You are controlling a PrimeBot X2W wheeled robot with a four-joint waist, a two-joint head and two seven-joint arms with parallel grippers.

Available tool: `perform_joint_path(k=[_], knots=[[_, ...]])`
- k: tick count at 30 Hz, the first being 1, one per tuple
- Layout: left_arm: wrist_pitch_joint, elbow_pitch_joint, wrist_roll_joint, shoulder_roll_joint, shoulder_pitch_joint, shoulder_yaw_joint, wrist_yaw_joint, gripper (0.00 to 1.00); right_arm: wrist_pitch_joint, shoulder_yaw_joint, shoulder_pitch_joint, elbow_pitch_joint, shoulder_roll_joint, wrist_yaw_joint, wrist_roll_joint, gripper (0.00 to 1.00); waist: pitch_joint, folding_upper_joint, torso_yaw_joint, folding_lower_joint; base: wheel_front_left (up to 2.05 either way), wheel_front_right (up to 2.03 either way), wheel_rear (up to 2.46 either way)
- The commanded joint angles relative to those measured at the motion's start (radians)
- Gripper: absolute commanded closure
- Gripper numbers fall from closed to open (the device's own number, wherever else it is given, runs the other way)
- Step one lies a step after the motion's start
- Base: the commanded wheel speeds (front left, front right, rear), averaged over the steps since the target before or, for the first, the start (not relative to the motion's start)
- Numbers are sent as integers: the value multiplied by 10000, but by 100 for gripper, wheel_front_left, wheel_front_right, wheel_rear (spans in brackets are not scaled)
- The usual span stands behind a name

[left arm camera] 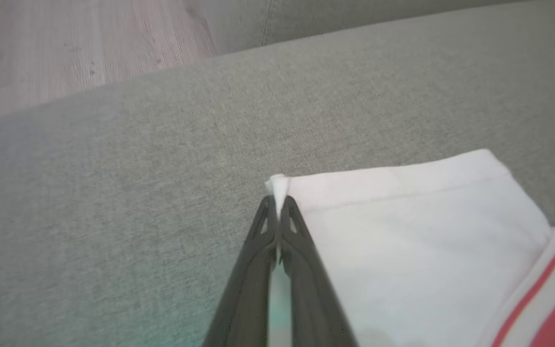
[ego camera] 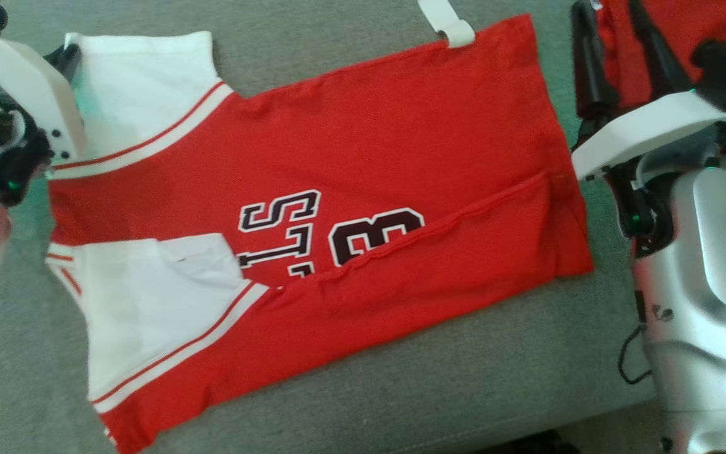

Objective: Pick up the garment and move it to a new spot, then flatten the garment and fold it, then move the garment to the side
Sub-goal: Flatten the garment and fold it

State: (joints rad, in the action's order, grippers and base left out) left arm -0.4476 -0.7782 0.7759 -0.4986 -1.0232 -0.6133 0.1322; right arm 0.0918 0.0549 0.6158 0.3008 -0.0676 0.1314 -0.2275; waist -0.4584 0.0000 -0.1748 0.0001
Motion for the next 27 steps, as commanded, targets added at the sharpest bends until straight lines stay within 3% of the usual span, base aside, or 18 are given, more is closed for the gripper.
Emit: perform_joint_path(k=[1, 6, 11, 19, 27], knots=[[503, 223, 77, -294, -237, 327, -16, 100, 109, 199, 258, -202, -233, -7, -4, 0, 259, 0, 313, -1, 0, 0, 0], [2042, 573, 261, 149, -71, 132, -16, 100, 550, 293, 322, 443, -938, -7, -176, 0, 769, 0, 1089, -1, 0, 0, 0], [2871, 1227, 437, 309, 181, -294, -16, 100, 955, 465, 484, 986, -1508, -7, -277, 0, 1048, 0, 1703, -1, 0, 0, 0], [3395, 2935, 821, 112, 730, -1353, -16, 100, 1835, 989, 966, 2251, -2499, -7, -480, 0, 1189, 0, 2663, -1, 0, 0, 0], [3457, 3901, 848, 32, 975, -1808, -16, 100, 2158, 1237, 1465, 3820, -2975, -7, -358, 0, 1079, 0, 2985, -1, 0, 0, 0]])
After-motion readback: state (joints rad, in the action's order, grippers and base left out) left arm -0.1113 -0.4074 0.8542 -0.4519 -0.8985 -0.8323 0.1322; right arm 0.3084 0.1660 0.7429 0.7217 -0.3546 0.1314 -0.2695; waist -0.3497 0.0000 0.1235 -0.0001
